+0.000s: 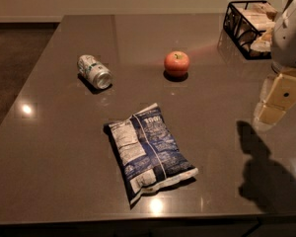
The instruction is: Place 7up can upright
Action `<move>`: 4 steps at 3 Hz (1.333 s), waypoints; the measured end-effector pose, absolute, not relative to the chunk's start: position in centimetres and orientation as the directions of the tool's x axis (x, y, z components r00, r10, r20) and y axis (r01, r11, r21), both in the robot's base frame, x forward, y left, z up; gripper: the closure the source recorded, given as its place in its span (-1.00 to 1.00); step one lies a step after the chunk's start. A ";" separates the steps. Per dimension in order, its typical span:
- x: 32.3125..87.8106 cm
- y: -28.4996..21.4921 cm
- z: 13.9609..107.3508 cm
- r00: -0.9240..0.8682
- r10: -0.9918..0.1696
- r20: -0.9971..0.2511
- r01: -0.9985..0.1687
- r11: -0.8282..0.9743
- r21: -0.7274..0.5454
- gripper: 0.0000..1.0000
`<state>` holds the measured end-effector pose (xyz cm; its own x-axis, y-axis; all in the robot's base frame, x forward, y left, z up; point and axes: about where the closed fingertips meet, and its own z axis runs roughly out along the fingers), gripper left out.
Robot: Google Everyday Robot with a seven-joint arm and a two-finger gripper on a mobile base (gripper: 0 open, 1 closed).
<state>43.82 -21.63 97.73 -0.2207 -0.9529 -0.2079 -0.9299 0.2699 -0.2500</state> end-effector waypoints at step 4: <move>50.0 -14.8 98.1 -0.378 -0.899 -0.220 -0.874 0.425 -0.234 -1.00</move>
Offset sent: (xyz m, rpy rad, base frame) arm 0.0219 0.0246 0.0045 0.0163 0.0161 -0.0578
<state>49.98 -14.78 98.11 -0.3781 -0.8992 -0.2203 -0.8745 0.4250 -0.2337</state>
